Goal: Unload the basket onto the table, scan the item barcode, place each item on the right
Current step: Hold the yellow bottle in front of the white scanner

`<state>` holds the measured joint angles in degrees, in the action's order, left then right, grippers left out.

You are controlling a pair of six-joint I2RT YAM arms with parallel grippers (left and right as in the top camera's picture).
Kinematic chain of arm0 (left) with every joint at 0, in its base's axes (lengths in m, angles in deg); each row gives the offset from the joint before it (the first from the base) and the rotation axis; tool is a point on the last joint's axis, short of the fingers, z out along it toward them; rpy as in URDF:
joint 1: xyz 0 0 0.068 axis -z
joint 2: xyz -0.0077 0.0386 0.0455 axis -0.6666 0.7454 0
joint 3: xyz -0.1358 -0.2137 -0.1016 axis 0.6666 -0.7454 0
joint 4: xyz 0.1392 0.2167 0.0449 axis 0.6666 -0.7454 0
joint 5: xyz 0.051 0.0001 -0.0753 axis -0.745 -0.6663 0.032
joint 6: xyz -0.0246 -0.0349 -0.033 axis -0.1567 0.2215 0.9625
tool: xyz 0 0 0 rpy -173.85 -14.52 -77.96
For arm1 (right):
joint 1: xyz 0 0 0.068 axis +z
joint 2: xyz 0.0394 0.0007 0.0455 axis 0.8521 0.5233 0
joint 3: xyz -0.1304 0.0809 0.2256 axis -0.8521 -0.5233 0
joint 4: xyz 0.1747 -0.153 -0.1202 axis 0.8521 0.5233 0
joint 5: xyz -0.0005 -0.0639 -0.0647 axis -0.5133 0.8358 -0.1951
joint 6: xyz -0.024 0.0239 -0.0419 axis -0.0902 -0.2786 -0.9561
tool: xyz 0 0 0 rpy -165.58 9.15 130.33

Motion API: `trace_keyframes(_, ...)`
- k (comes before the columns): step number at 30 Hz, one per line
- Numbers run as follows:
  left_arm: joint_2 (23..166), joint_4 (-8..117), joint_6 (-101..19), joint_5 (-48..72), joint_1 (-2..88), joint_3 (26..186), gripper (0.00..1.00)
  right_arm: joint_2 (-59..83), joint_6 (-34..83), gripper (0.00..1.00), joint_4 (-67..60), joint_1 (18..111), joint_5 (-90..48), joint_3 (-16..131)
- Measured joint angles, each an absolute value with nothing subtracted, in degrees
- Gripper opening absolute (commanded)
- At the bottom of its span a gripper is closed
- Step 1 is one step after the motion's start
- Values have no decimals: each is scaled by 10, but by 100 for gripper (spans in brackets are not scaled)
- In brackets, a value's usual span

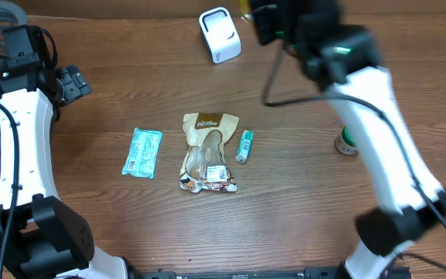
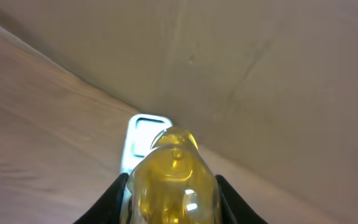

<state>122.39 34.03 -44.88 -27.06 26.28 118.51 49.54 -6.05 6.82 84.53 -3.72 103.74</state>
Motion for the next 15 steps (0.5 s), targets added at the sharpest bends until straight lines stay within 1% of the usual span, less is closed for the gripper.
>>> trace_keyframes(8, 1224, 340, -449, -271, 263, 1185, 100, 653, -212, 4, -114, 909, 134, 1035)
trace_keyframes(12, 1224, 340, -449, -271, 263, 1185, 100, 722, -287, 4, -213, 928, 206, 1034)
trace_keyframes(15, 1224, 340, -449, -271, 263, 1185, 100, 762, -321, 4, -267, 934, 244, 1034)
